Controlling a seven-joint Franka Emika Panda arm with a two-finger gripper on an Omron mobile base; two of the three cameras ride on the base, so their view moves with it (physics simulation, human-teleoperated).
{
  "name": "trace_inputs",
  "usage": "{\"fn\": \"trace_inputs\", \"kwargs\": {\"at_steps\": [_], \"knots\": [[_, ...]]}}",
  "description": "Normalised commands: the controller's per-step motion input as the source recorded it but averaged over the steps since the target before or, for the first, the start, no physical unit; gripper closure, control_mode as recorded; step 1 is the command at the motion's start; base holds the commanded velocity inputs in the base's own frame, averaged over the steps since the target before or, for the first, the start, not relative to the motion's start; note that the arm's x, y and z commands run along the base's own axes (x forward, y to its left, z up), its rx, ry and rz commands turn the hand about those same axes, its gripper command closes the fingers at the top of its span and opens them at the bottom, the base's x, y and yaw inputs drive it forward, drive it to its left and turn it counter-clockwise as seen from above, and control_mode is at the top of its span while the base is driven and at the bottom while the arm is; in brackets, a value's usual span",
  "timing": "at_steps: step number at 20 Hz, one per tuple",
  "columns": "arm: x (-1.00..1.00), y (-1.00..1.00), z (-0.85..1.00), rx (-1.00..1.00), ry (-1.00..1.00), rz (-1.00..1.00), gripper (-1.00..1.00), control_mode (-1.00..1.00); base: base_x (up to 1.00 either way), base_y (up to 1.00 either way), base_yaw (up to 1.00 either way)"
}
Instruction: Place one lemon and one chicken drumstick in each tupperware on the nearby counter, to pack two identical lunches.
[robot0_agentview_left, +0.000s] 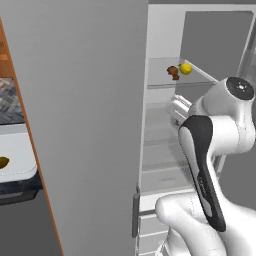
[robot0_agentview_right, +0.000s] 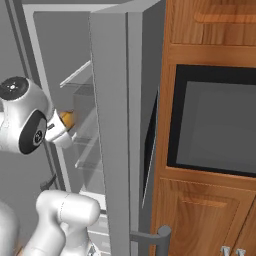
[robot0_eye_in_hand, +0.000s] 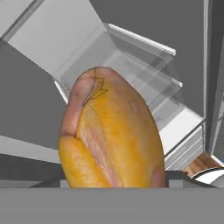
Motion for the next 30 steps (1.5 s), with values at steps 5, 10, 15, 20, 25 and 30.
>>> {"fn": "trace_inputs", "kwargs": {"at_steps": [5,10,15,20,25,30], "knots": [[-0.38,0.06,0.01,0.15,0.24,0.03,1.00,1.00,-0.40,0.30,0.03],[0.00,0.00,0.00,0.00,0.00,0.00,1.00,1.00,-1.00,1.00,0.08],[0.00,0.00,0.00,0.00,0.00,0.00,1.00,1.00,-0.35,1.00,0.01],[0.00,0.00,0.00,0.00,0.00,0.00,1.00,1.00,0.54,1.00,-0.10],[0.00,0.00,0.00,0.00,0.00,0.00,1.00,1.00,1.00,1.00,-0.23],[0.00,0.00,0.00,0.00,0.00,0.00,1.00,1.00,1.00,0.73,-0.25]]}}
